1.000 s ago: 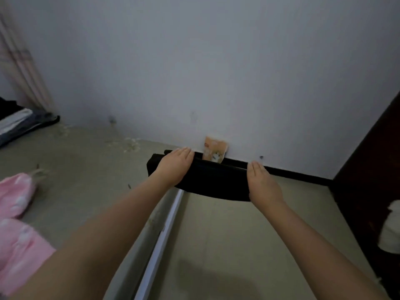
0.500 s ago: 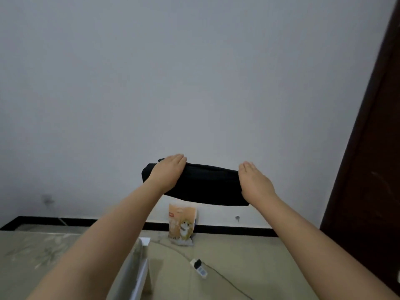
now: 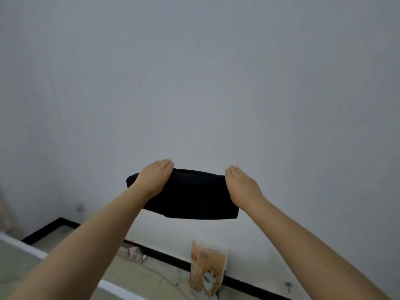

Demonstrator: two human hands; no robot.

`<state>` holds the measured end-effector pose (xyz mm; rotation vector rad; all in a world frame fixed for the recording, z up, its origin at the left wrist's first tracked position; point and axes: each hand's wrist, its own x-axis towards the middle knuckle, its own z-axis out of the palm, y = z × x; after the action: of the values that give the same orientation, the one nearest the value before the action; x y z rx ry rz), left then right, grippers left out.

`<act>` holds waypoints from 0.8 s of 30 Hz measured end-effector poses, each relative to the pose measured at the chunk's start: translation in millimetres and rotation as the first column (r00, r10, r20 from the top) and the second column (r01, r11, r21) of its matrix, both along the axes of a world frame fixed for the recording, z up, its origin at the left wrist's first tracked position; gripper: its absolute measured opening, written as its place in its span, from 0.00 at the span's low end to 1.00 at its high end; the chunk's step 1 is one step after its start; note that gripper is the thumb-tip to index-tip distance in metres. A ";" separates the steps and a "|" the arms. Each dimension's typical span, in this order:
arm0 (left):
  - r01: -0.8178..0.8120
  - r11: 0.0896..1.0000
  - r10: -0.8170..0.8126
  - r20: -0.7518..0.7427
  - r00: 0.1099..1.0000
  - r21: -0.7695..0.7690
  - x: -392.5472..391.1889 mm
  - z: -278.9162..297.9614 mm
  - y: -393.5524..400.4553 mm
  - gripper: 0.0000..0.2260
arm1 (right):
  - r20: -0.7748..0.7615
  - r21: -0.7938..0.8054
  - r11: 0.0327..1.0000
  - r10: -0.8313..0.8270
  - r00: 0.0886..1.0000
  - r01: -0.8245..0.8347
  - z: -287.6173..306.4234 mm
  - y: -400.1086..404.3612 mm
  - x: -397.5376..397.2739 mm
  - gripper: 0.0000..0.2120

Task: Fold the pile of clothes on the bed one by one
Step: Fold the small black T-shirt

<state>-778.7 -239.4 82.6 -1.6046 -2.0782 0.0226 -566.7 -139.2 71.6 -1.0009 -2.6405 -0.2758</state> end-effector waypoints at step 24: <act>-0.750 0.660 0.748 -0.058 0.661 -0.043 -486.6 -11.0 72.8 0.25 | 0.053 0.032 0.673 0.737 0.674 -0.739 -2.9 202.0 -627.4 0.28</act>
<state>-1265.3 -166.5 71.6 -0.6383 -2.5814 0.4060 -1194.2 62.8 68.7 0.1648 -2.7908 -0.1593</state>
